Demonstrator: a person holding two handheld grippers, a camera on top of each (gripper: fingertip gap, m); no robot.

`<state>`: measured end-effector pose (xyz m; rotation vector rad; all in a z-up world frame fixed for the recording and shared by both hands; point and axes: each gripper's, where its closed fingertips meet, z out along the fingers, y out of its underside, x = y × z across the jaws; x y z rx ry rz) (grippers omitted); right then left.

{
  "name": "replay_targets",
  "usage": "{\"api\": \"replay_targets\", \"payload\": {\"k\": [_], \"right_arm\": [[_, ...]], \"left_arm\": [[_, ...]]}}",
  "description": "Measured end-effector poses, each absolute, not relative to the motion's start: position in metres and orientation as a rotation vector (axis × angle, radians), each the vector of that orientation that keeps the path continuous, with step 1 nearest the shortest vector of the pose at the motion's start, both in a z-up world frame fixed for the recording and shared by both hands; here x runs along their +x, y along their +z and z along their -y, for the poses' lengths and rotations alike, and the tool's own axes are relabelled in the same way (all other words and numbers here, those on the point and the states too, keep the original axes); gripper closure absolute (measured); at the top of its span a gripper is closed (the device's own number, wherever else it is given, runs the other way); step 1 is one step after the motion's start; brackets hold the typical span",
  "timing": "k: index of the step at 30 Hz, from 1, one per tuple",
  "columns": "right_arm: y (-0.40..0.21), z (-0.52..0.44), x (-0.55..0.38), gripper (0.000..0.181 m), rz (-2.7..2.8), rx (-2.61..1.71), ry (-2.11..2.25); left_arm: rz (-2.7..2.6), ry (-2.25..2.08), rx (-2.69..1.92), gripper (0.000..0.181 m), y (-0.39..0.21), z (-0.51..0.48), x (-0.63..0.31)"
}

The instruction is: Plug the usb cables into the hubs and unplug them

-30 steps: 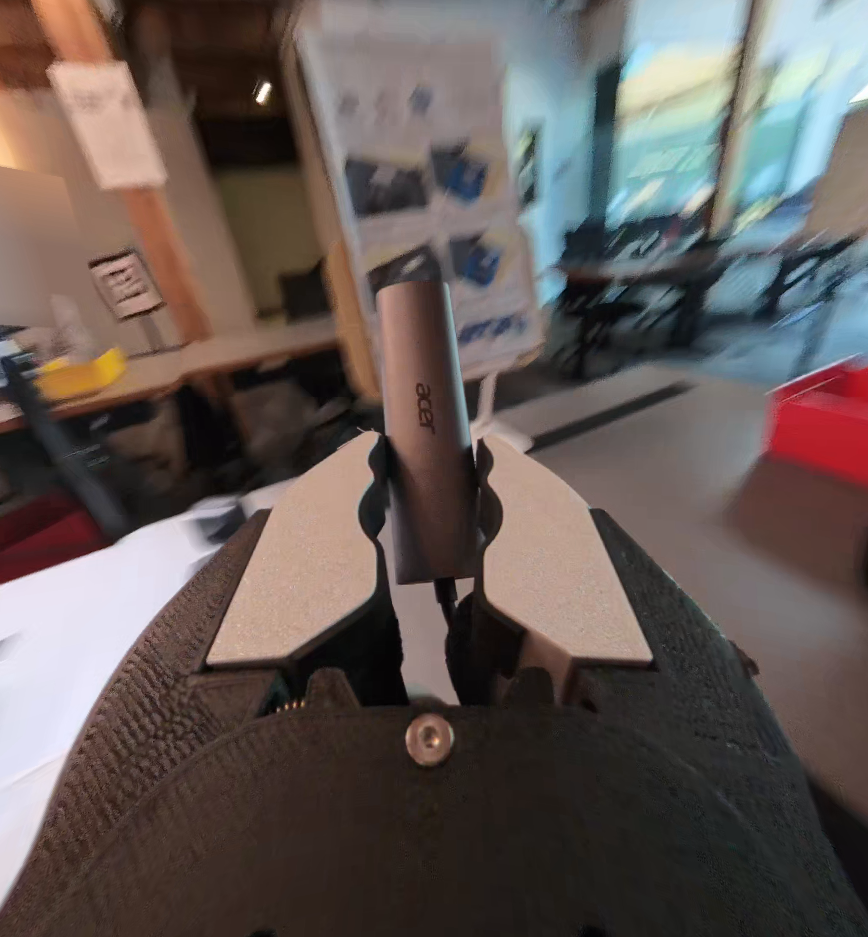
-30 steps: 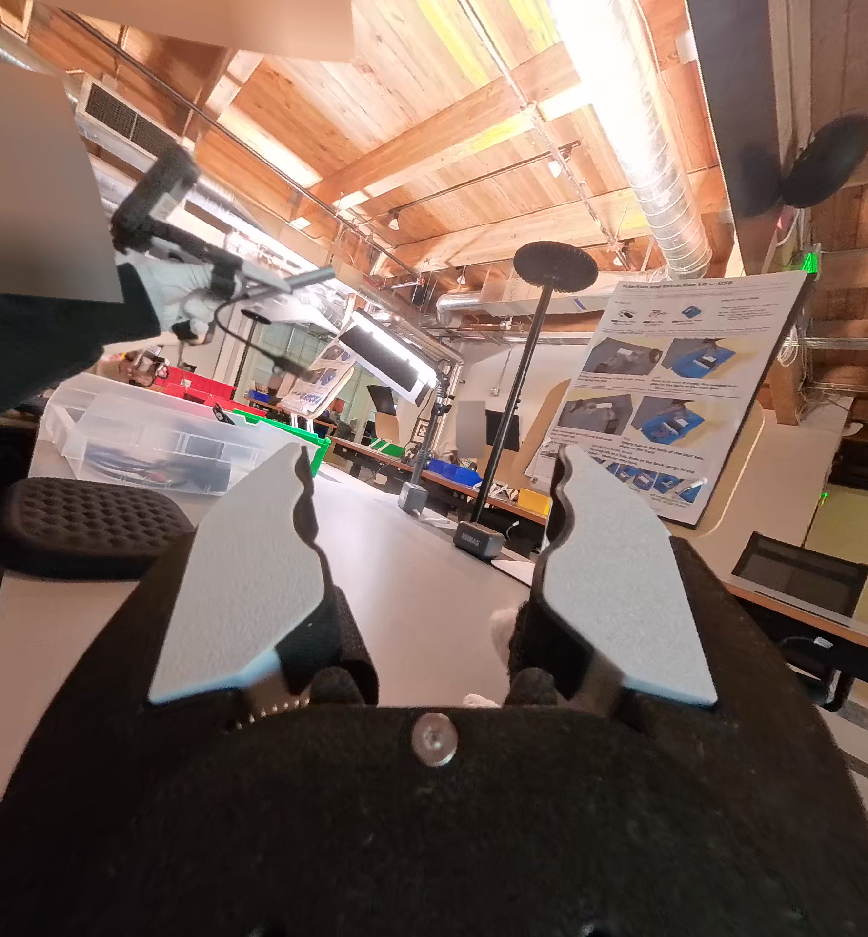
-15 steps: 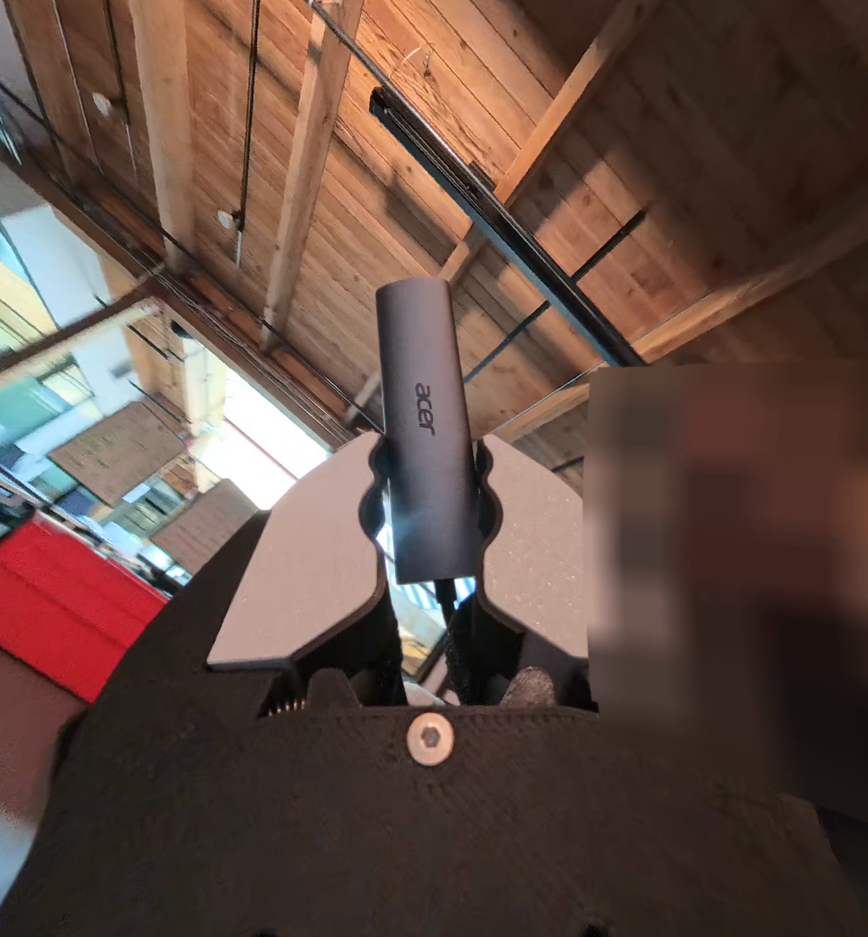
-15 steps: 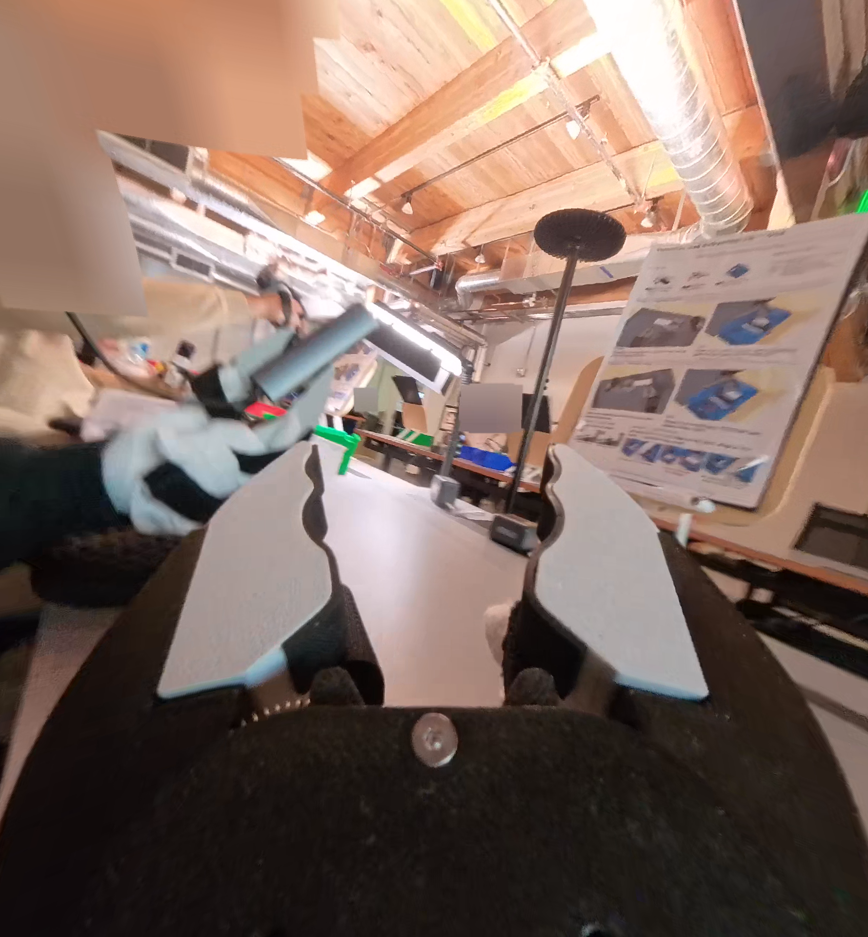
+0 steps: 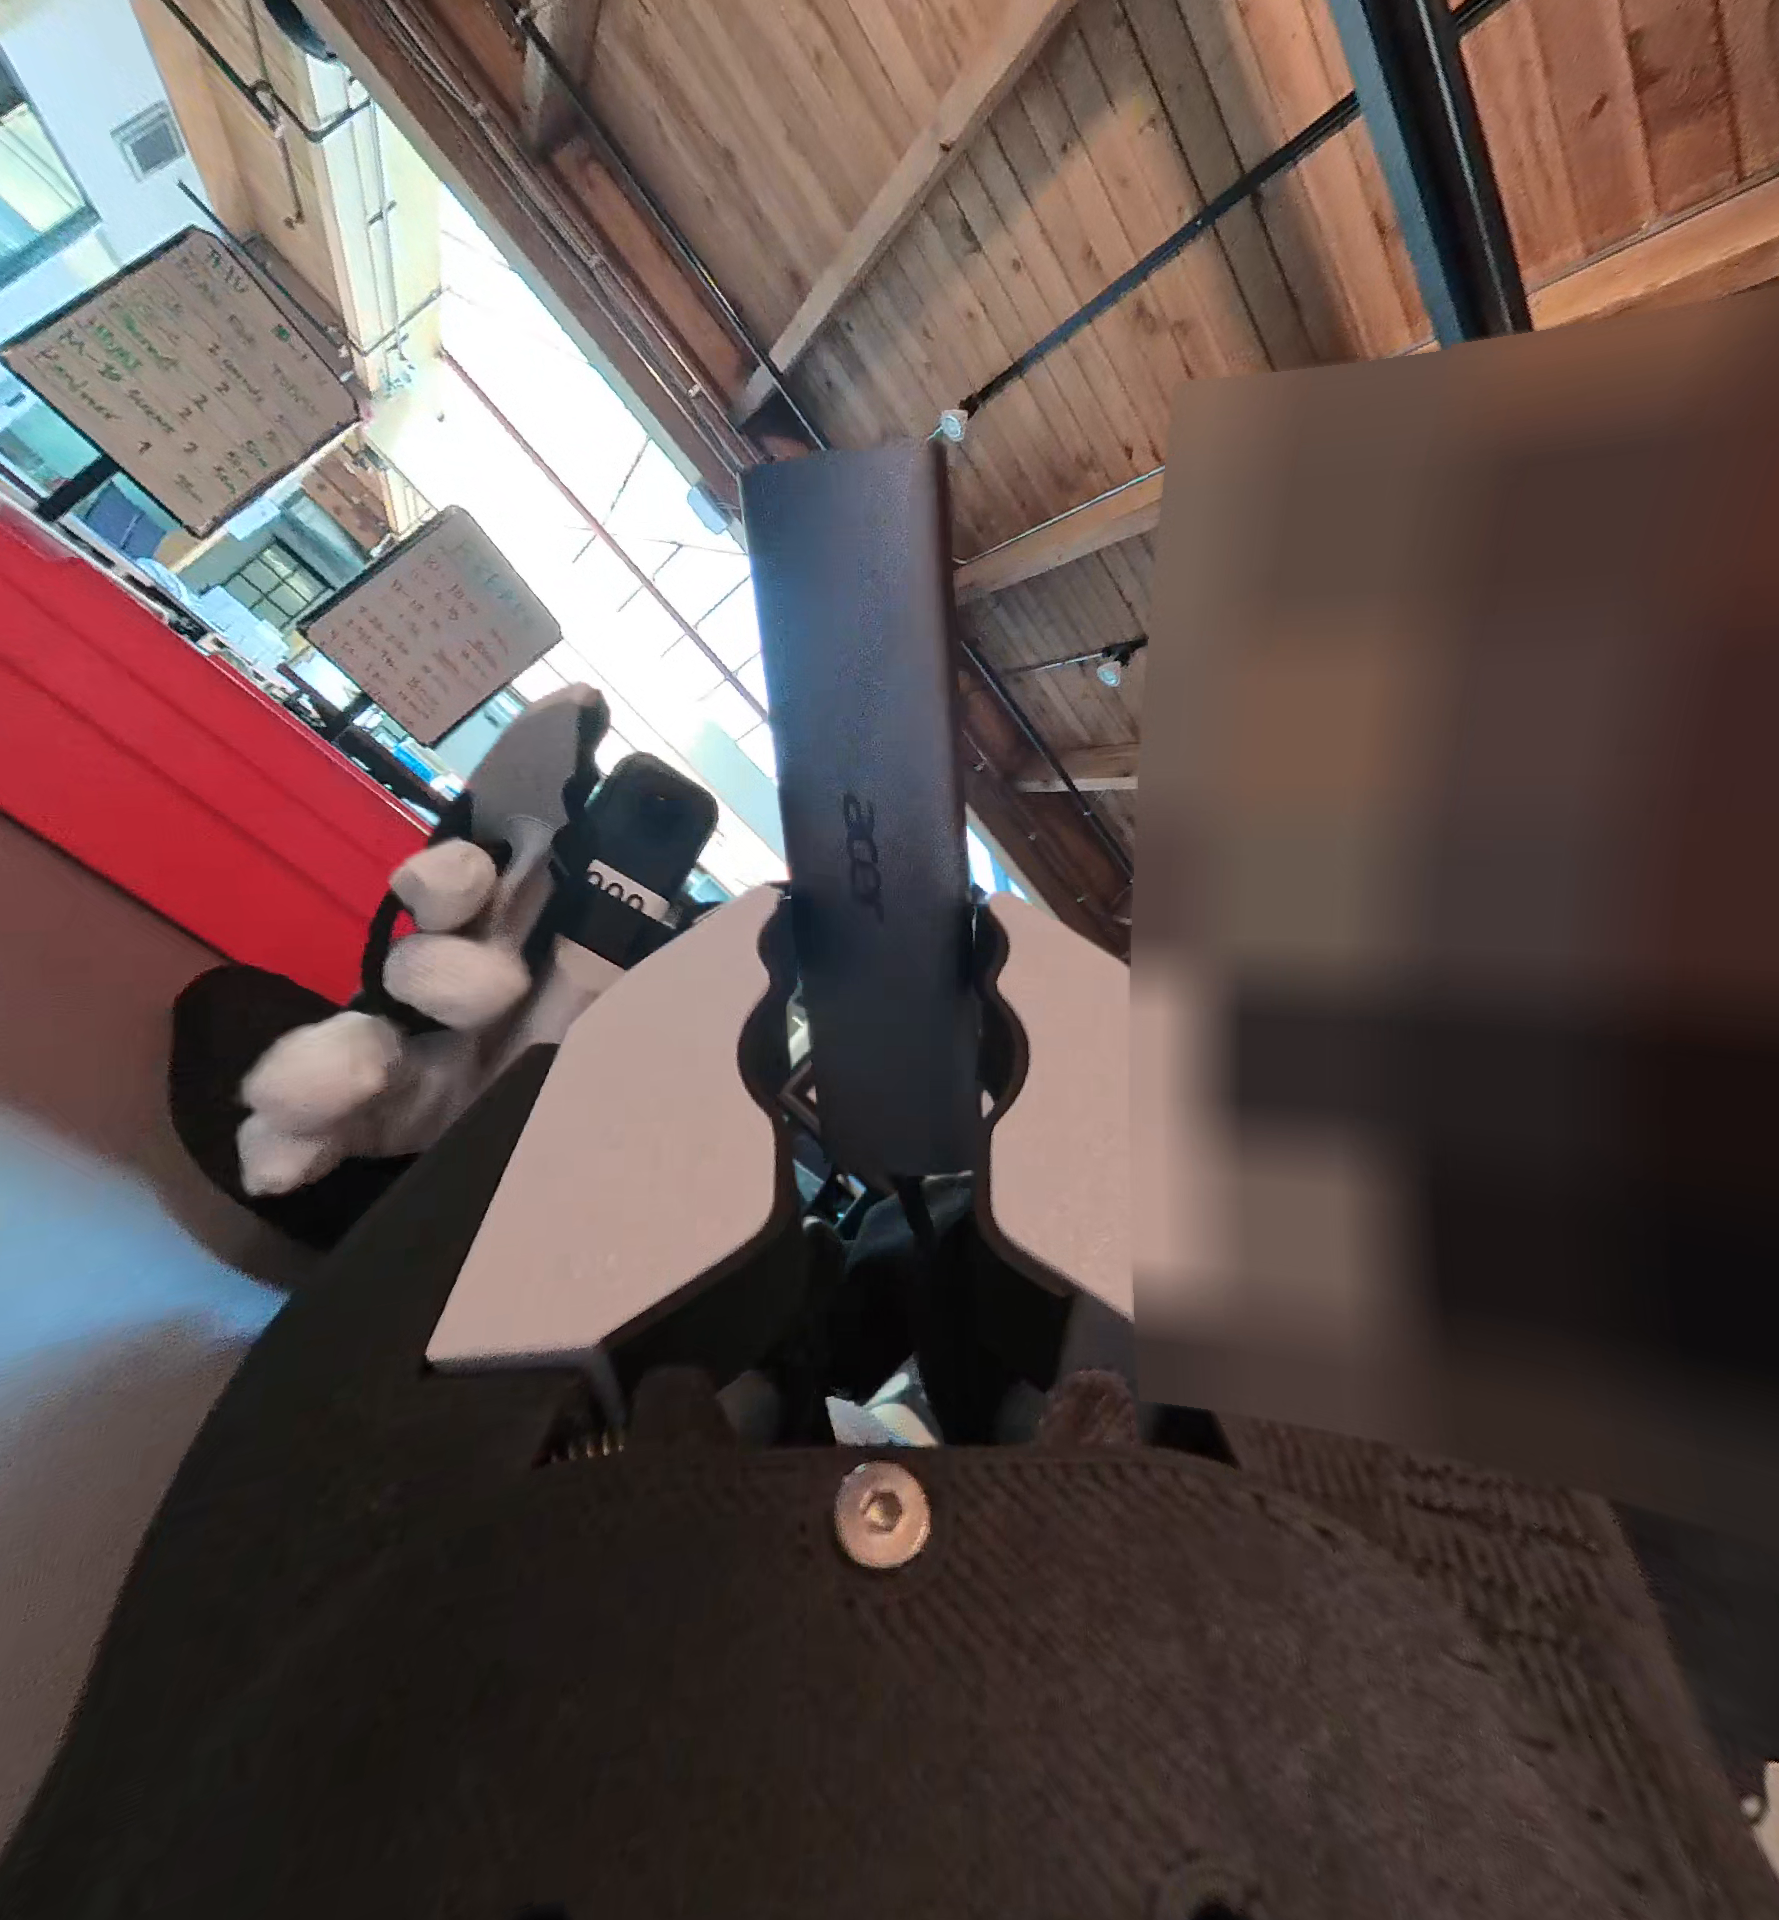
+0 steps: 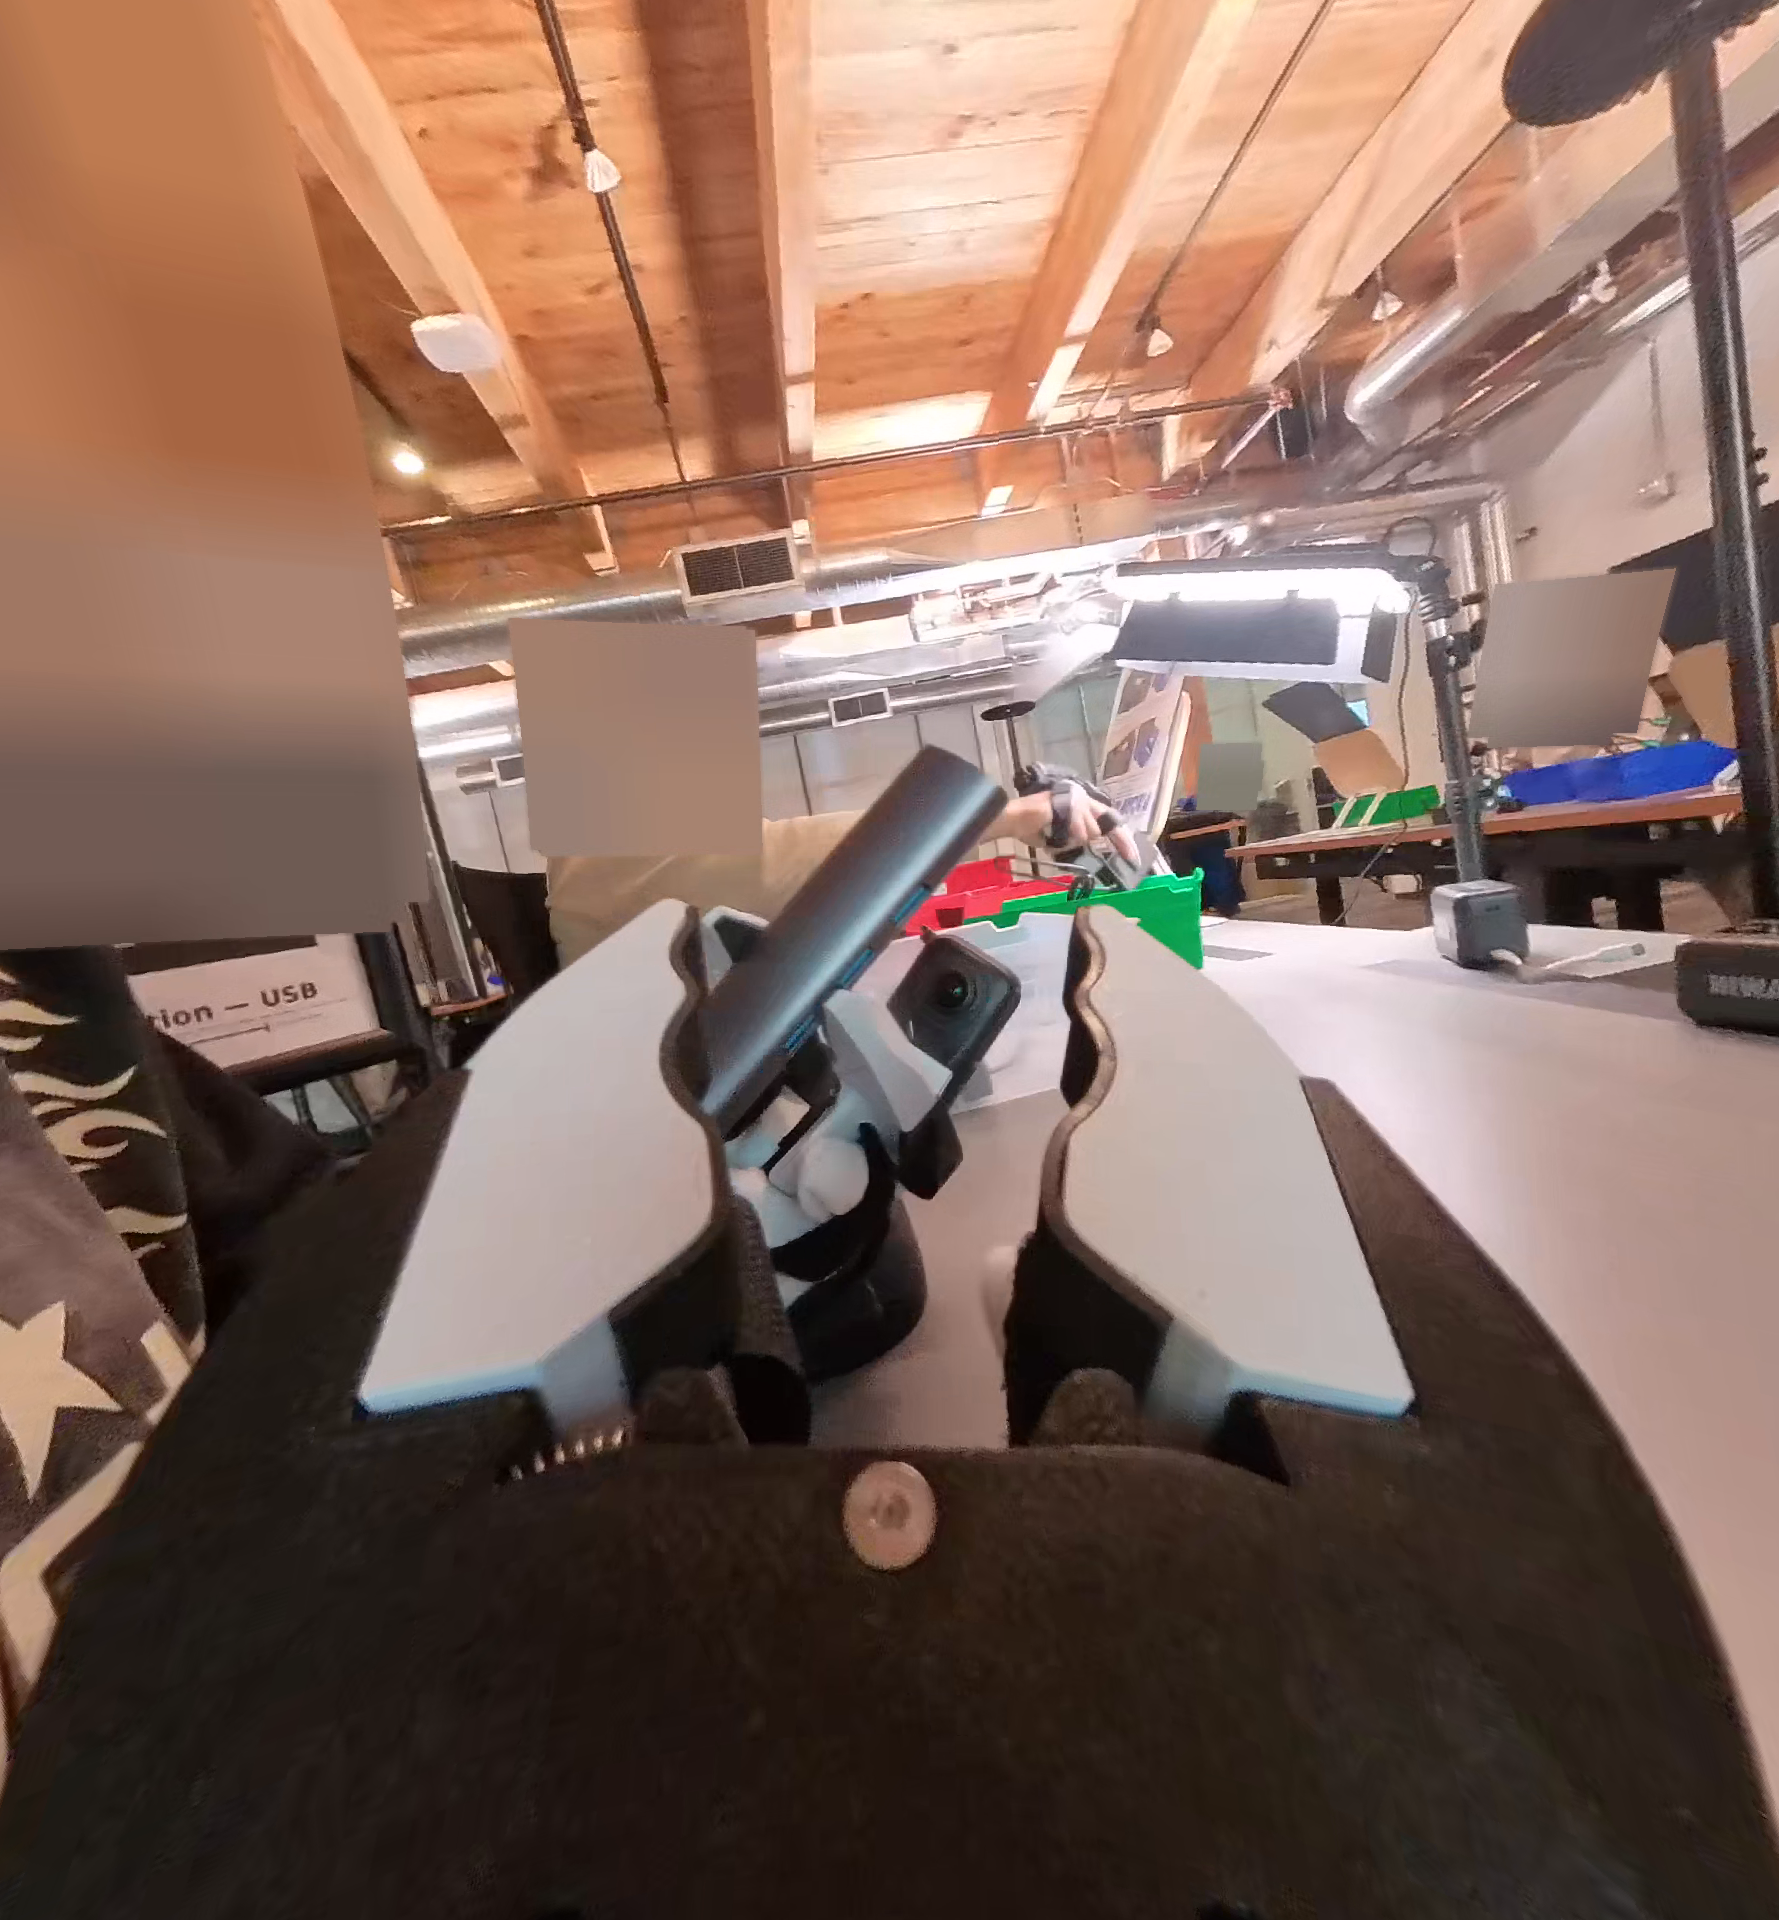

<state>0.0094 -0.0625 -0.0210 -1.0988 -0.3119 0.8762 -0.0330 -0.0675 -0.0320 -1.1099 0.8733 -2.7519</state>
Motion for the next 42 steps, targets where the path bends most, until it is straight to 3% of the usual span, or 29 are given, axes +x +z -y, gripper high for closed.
{"api": "replay_targets", "payload": {"k": [1, 5, 13, 22, 26, 31, 33, 37, 42], "right_arm": [[-0.022, 0.065, 0.007, 0.117, 0.330, -1.100, 0.873], [-0.035, 0.070, -0.016, 0.122, 0.455, -1.185, 0.890], [-0.044, 0.078, -0.036, 0.129, 0.659, -1.111, 0.510], [-0.064, 0.101, -0.065, 0.122, 0.589, -1.396, 1.485], [-0.060, 0.100, -0.060, 0.128, 0.530, -1.383, 1.564], [-0.057, 0.092, -0.044, 0.152, 0.415, -1.360, 1.642], [-0.063, 0.090, -0.045, 0.162, 0.447, -1.396, 1.555], [-0.061, 0.089, -0.044, 0.164, 0.483, -1.373, 1.432], [-0.051, 0.080, -0.026, 0.164, 0.370, -1.302, 1.401]], "left_arm": [[-0.876, -2.726, -1.109, 0.146, -0.032, 0.067, -0.033], [-0.836, -2.585, -1.095, 0.151, -0.032, 0.059, -0.033], [-0.826, -2.573, -1.070, 0.153, -0.029, 0.057, -0.035], [-1.054, -2.206, -1.012, 0.153, -0.034, 0.075, -0.029], [-1.174, -2.082, -0.993, 0.153, -0.040, 0.087, -0.024], [-1.251, -1.960, -0.973, 0.158, -0.045, 0.094, -0.020], [-1.211, -1.938, -0.981, 0.148, -0.042, 0.091, -0.018], [-1.013, -1.907, -0.973, 0.093, -0.026, 0.072, -0.018], [-0.896, -1.805, -1.018, 0.082, -0.020, 0.057, -0.016]]}}
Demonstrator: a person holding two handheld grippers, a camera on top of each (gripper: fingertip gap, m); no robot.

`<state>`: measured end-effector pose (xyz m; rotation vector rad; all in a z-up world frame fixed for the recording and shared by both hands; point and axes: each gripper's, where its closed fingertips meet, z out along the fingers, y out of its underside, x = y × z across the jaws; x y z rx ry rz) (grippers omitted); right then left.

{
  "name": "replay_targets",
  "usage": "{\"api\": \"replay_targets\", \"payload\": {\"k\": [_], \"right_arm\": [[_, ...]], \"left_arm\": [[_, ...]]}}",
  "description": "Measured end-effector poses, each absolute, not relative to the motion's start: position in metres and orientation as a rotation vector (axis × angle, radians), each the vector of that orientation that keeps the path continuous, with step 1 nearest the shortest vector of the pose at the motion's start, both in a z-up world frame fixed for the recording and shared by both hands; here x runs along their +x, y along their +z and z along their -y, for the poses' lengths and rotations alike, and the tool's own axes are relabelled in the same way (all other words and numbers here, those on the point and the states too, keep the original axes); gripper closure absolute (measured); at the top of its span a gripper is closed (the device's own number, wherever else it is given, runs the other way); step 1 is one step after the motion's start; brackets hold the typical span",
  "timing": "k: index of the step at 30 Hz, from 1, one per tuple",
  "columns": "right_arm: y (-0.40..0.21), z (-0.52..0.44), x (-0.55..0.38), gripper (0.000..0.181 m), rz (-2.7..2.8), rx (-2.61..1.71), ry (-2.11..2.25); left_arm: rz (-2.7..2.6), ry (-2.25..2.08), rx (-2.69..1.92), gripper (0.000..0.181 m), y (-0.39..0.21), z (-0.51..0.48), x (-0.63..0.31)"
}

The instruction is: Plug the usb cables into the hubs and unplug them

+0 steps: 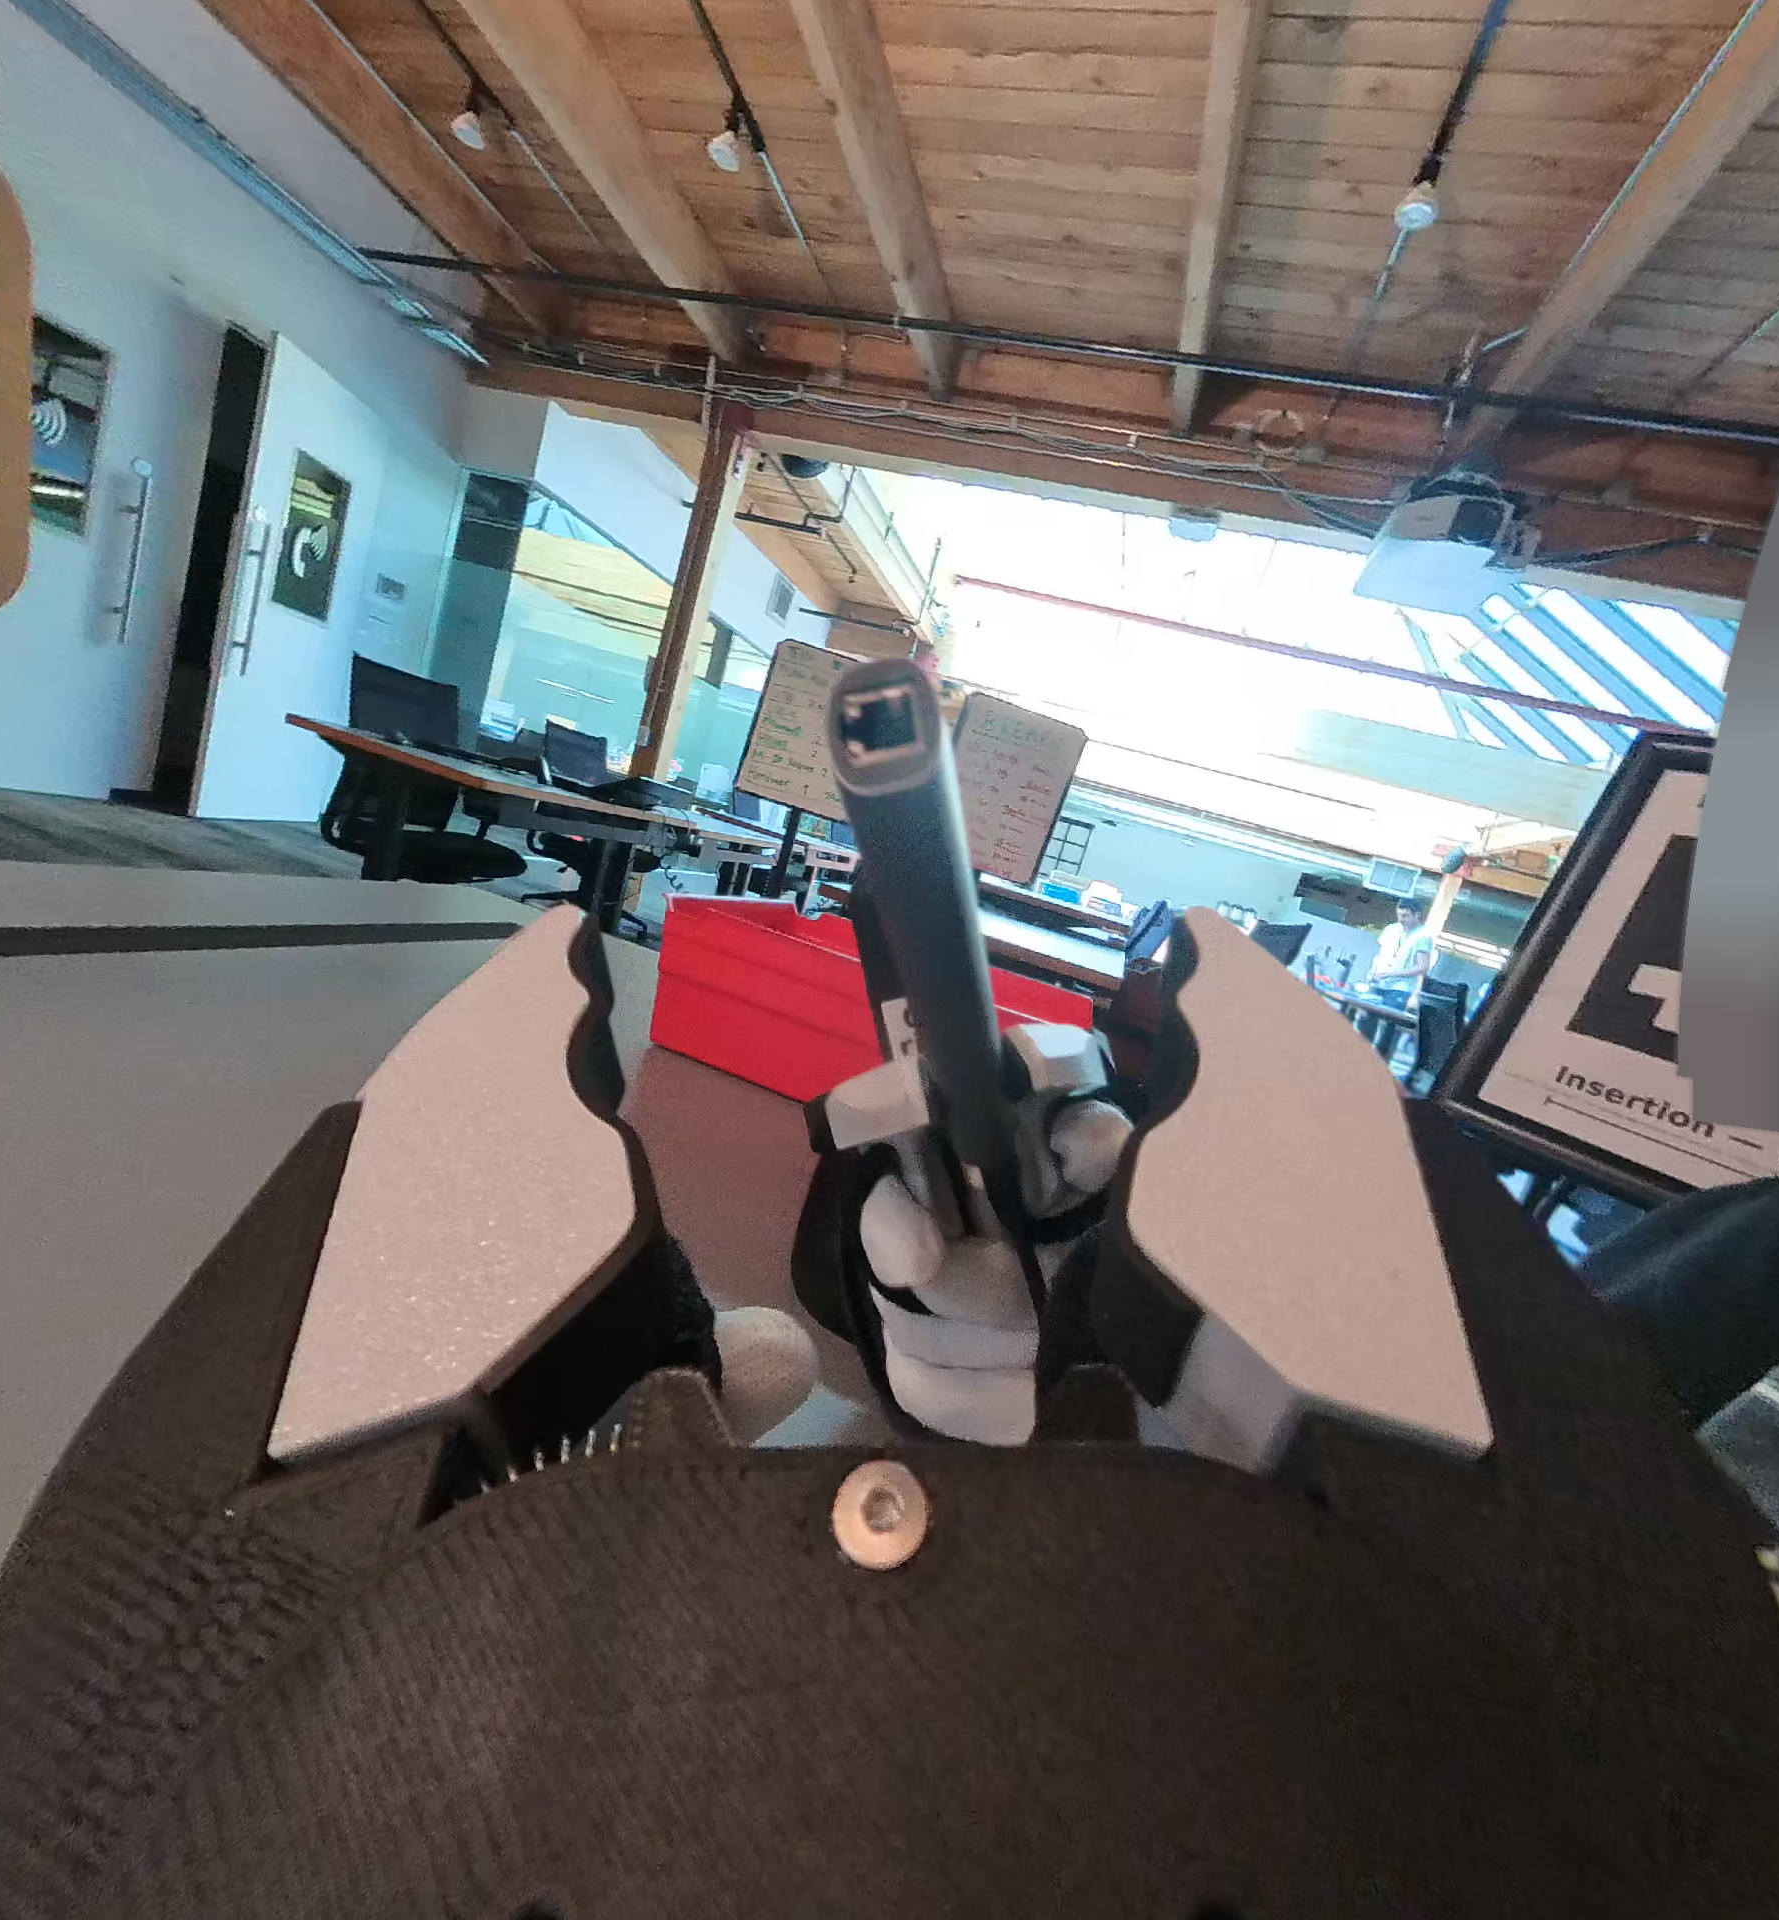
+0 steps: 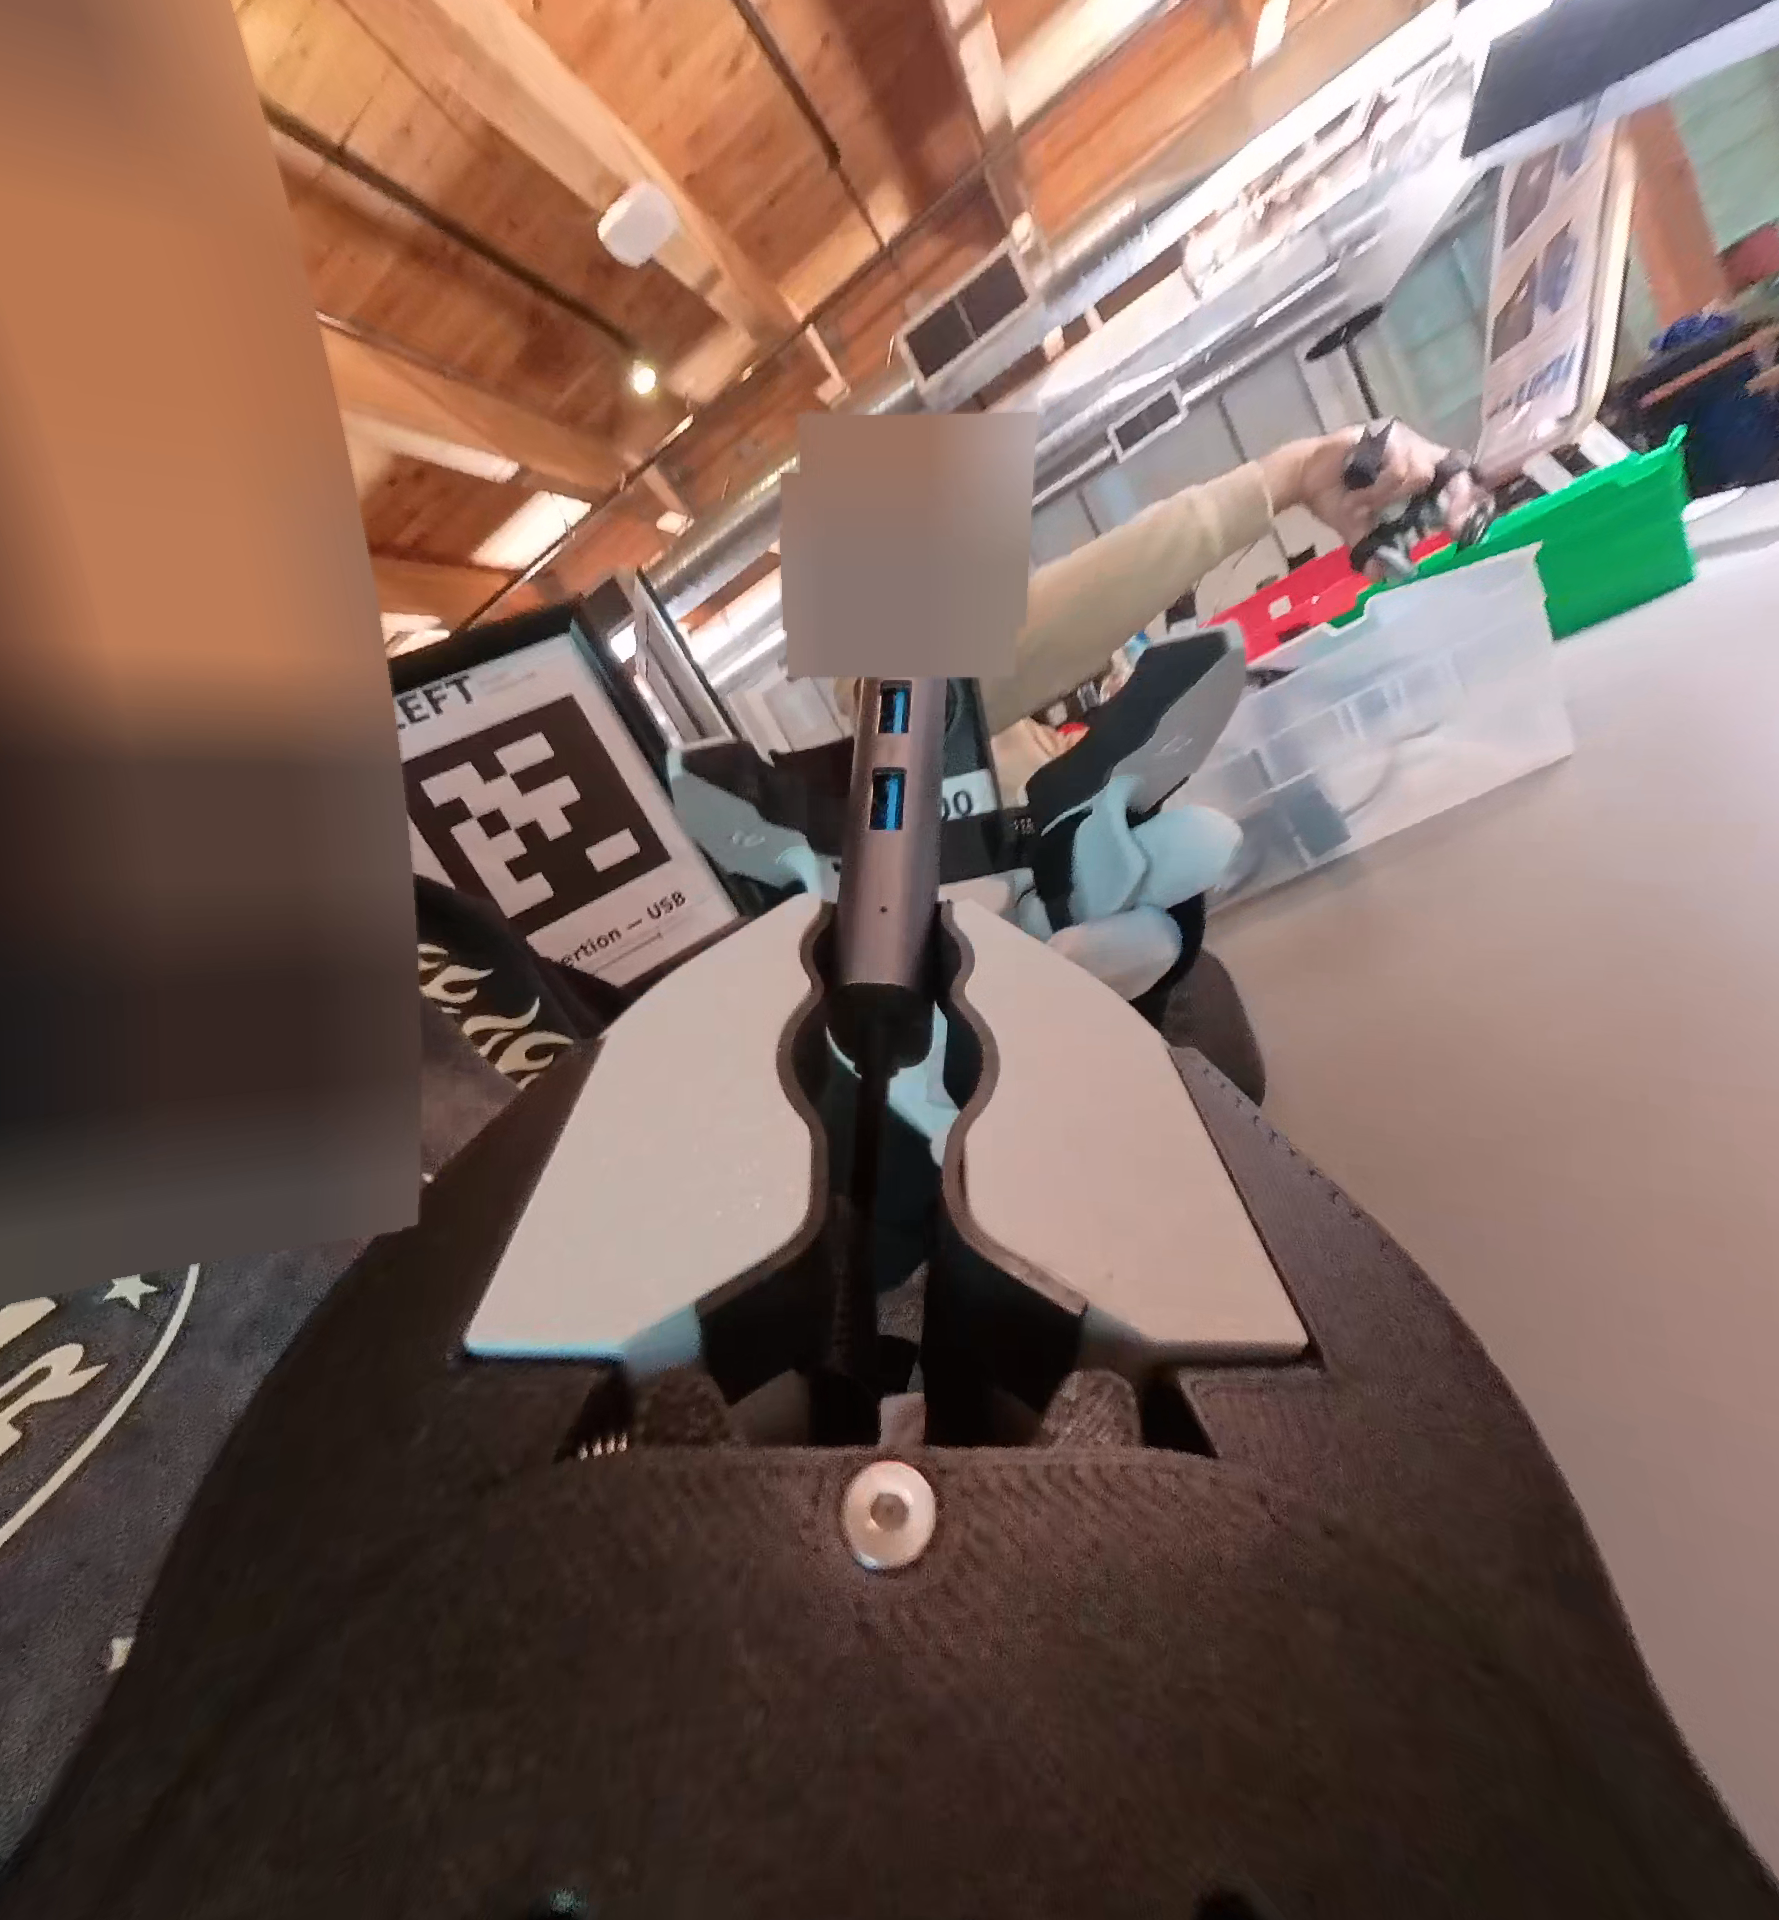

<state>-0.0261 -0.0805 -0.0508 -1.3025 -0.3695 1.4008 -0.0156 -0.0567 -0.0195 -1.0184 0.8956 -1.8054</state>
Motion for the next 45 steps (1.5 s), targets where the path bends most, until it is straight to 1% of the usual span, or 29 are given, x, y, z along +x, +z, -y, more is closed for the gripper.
{"api": "replay_targets", "payload": {"k": [2, 4, 6, 7, 12, 13, 14, 17, 18, 19, 20, 25, 30, 35, 36, 37, 39, 41, 43, 45], "right_arm": [[-0.047, 0.079, -0.020, 0.164, 0.345, -1.271, 1.379], [-0.044, 0.078, -0.015, 0.164, 0.317, -1.246, 1.358], [-0.042, 0.076, -0.010, 0.164, 0.292, -1.231, 1.344], [-0.042, 0.075, -0.008, 0.164, 0.281, -1.224, 1.340], [-0.039, 0.073, -0.001, 0.164, 0.243, -1.194, 1.318], [-0.039, 0.073, -0.001, 0.164, 0.244, -1.195, 1.310], [-0.039, 0.073, -0.001, 0.164, 0.250, -1.196, 1.298], [-0.038, 0.074, -0.003, 0.164, 0.279, -1.191, 1.240], [-0.038, 0.074, -0.003, 0.164, 0.290, -1.191, 1.211], [-0.038, 0.074, -0.003, 0.164, 0.304, -1.190, 1.171], [-0.037, 0.074, -0.004, 0.164, 0.325, -1.190, 1.115], [-0.036, 0.078, -0.015, 0.164, 0.500, -1.165, 0.752], [-0.030, 0.084, -0.018, 0.164, 0.694, -1.122, 0.328], [-0.015, 0.091, -0.001, 0.164, 0.847, -1.054, -0.161], [-0.015, 0.091, 0.005, 0.164, 0.896, -1.046, -0.294], [-0.018, 0.090, 0.012, 0.164, 0.952, -1.044, -0.433], [-0.034, 0.084, 0.027, 0.164, 1.093, -1.067, -0.694], [-0.065, 0.074, 0.045, 0.164, 1.253, -1.148, -0.886], [-0.099, 0.066, 0.065, 0.164, 1.379, -1.253, -0.991], [-0.130, 0.062, 0.076, 0.164, 1.464, -1.351, -0.981]], "left_arm": [[-0.898, -1.804, -0.999, 0.078, -0.017, 0.058, -0.017], [-0.880, -1.791, -0.997, 0.071, -0.015, 0.056, -0.018], [-0.858, -1.792, -0.993, 0.057, -0.013, 0.053, -0.020], [-0.843, -1.783, -0.996, 0.054, -0.013, 0.050, -0.020], [-0.836, -1.707, -0.992, 0.056, -0.016, 0.047, -0.018], [-0.843, -1.677, -1.003, 0.061, -0.019, 0.045, -0.017], [-0.858, -1.662, -0.988, 0.074, -0.019, 0.046, -0.017], [-0.869, -1.679, -0.884, 0.128, -0.015, 0.051, -0.028], [-0.857, -1.696, -0.866, 0.143, -0.014, 0.050, -0.032], [-0.842, -1.724, -0.853, 0.155, -0.012, 0.049, -0.036], [-0.826, -1.763, -0.839, 0.160, -0.010, 0.048, -0.040], [-0.746, -1.932, -0.862, 0.163, -0.011, 0.039, -0.047], [-0.796, -1.904, -0.888, 0.163, -0.016, 0.041, -0.042], [-0.838, -1.903, -0.858, 0.159, -0.018, 0.047, -0.042], [-0.851, -1.919, -0.828, 0.153, -0.017, 0.049, -0.045], [-0.849, -1.935, -0.814, 0.153, -0.016, 0.050, -0.046], [-0.837, -1.937, -0.819, 0.153, -0.016, 0.048, -0.047], [-0.841, -1.943, -0.814, 0.153, -0.015, 0.049, -0.047], [-0.857, -1.937, -0.812, 0.153, -0.016, 0.051, -0.046], [-0.868, -1.920, -0.822, 0.154, -0.017, 0.052, -0.045]]}}
